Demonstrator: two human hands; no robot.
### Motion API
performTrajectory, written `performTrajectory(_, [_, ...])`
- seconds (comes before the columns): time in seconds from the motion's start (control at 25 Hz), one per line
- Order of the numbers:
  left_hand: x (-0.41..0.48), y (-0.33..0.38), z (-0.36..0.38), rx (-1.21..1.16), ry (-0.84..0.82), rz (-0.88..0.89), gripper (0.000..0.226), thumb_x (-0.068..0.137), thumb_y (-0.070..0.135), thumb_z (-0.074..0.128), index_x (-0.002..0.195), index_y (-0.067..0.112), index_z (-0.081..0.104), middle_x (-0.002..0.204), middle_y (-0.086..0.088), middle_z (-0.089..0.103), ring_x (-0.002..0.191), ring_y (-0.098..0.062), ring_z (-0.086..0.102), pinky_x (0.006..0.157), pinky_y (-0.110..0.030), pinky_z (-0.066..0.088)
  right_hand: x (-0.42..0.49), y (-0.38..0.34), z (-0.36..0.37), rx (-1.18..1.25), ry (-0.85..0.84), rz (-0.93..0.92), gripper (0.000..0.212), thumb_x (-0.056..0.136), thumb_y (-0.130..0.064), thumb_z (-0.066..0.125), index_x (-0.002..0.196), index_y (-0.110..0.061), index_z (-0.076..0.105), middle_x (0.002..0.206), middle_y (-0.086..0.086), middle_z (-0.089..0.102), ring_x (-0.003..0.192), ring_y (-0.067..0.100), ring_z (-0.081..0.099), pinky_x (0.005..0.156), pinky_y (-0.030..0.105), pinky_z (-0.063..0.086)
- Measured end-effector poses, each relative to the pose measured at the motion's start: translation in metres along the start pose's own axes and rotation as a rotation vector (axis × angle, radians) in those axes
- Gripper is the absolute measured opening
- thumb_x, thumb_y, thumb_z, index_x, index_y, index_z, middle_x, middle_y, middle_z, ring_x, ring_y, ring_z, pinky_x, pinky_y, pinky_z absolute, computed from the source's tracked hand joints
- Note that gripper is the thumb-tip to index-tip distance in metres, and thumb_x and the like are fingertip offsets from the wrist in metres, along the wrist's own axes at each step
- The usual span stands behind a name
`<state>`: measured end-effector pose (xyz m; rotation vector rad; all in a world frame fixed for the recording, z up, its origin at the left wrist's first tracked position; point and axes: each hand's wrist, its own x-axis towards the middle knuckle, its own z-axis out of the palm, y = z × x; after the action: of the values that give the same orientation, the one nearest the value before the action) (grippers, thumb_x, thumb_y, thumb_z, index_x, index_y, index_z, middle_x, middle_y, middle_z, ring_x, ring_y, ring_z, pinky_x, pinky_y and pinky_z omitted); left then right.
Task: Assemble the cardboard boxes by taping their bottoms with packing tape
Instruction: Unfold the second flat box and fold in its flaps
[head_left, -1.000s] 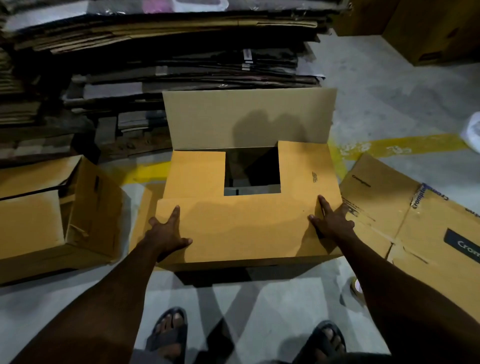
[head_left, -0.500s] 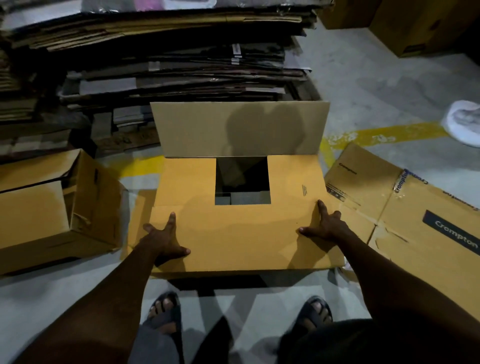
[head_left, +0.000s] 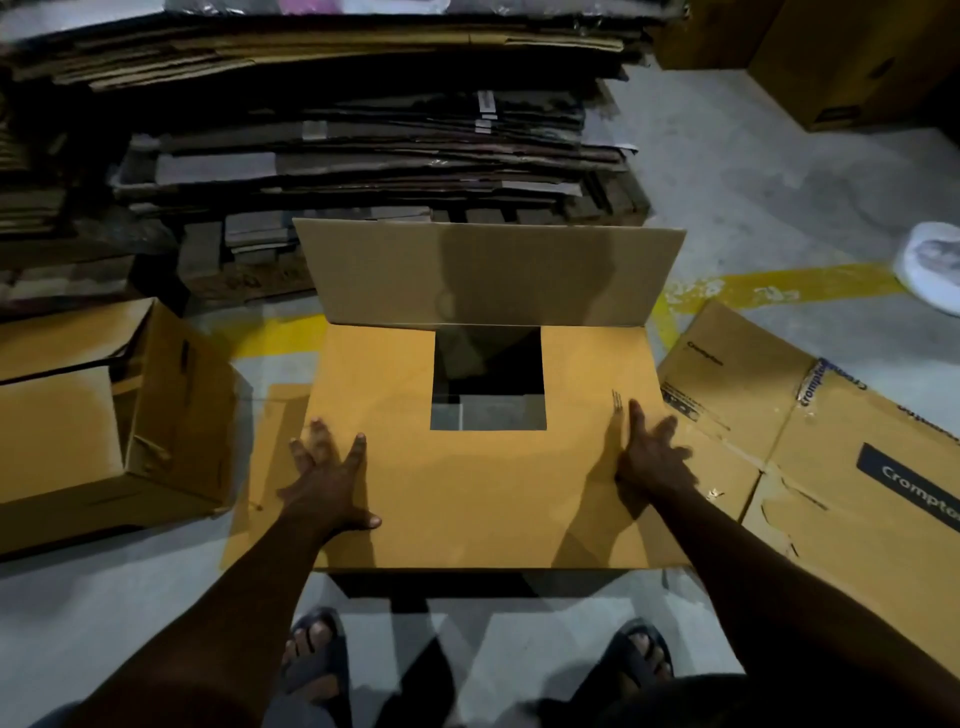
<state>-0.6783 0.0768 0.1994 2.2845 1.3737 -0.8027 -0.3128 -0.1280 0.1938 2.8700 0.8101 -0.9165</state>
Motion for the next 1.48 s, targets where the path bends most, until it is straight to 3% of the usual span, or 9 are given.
performTrajectory(0.12, [0.003,0.003,0.002,0.135,-0.002,0.077,0.127,0.072,0.065,0.069,0.151,0.018,-0.019,0.152,-0.024,-0.03,0.143,-0.046,-0.016,0.112,-0.061,0.021,0.006,-0.053,-0.007,-0.298,0.256,-0.258,0.09,0.092,-0.04,0.056,0.154,-0.035,-0.009,0.162,0.018,-0.012,0.146,0.049,-0.004,0.111,0.072,0.013])
performTrajectory(0.28, [0.008,0.004,0.003,0.204,0.0,0.187,0.118,0.078,0.055,0.069,0.151,0.022,-0.018,0.155,-0.015,-0.029,0.144,-0.042,-0.015,0.112,-0.061,0.021,0.026,-0.131,-0.043,-0.301,0.538,-0.481,0.078,0.094,-0.037,0.048,0.157,-0.028,0.002,0.163,0.021,-0.004,0.149,0.042,-0.001,0.116,0.064,0.008])
performTrajectory(0.56, [0.009,0.035,-0.012,0.4,-0.044,0.405,0.115,0.079,0.02,0.076,0.153,0.024,-0.011,0.158,0.001,-0.026,0.146,-0.036,-0.013,0.114,-0.057,0.022,0.049,-0.231,-0.11,-0.434,0.566,-0.545,0.087,0.092,-0.058,0.049,0.157,-0.028,0.0,0.164,0.016,-0.001,0.15,0.038,-0.006,0.115,0.063,-0.007])
performTrajectory(0.68, [0.009,0.031,-0.014,0.383,-0.042,0.398,0.116,0.077,0.021,0.078,0.153,0.026,-0.01,0.159,0.001,-0.024,0.147,-0.035,-0.011,0.114,-0.055,0.025,0.039,-0.23,-0.115,-0.355,0.614,-0.57,0.056,0.098,-0.054,0.034,0.144,-0.022,0.038,0.144,0.016,0.045,0.136,0.036,0.038,0.114,0.057,0.018])
performTrajectory(0.76, [0.007,0.03,-0.015,0.386,0.035,0.402,0.118,0.073,0.026,0.08,0.152,0.029,-0.008,0.16,-0.007,-0.013,0.145,-0.038,0.004,0.108,-0.052,0.033,0.021,-0.212,-0.096,-0.266,0.662,-0.686,0.041,0.101,-0.047,0.029,0.114,-0.021,0.057,0.109,0.01,0.062,0.098,0.031,0.059,0.085,0.044,0.042])
performTrajectory(0.84, [0.001,0.027,-0.016,0.419,0.173,0.426,0.118,0.067,0.036,0.083,0.151,0.032,0.0,0.15,-0.016,0.013,0.13,-0.036,0.028,0.095,-0.046,0.039,0.001,-0.183,-0.052,-0.282,0.685,-0.78,0.037,0.098,-0.045,0.032,0.094,-0.021,0.06,0.09,0.007,0.06,0.078,0.031,0.059,0.064,0.037,0.038])
performTrajectory(1.0, [-0.004,0.02,-0.014,0.468,0.287,0.445,0.11,0.043,0.049,0.088,0.136,0.028,0.034,0.124,-0.012,0.045,0.105,-0.029,0.041,0.079,-0.043,0.043,-0.017,-0.112,0.048,-0.385,0.296,-0.72,0.051,0.1,-0.044,0.021,0.142,-0.024,0.044,0.148,0.009,0.043,0.134,0.037,0.042,0.097,0.05,0.04])
performTrajectory(1.16, [-0.009,0.049,-0.007,0.358,0.174,0.43,0.097,0.074,0.053,0.059,0.151,0.03,0.004,0.154,-0.013,0.01,0.138,-0.035,0.018,0.106,-0.05,0.027,-0.008,-0.095,0.063,-0.403,0.095,-0.692,0.059,0.106,-0.038,0.025,0.156,-0.034,-0.006,0.165,0.002,-0.013,0.15,0.037,-0.009,0.116,0.061,0.009])
performTrajectory(1.48, [0.015,0.247,0.002,0.3,0.266,0.516,0.081,0.095,0.058,0.031,0.153,0.017,-0.009,0.16,-0.01,-0.018,0.147,-0.038,-0.009,0.113,-0.062,0.009,0.038,-0.003,-0.024,-0.331,0.166,-0.552,0.058,0.099,-0.047,0.045,0.152,-0.032,0.027,0.157,0.003,0.028,0.141,0.035,0.028,0.102,0.057,0.038])
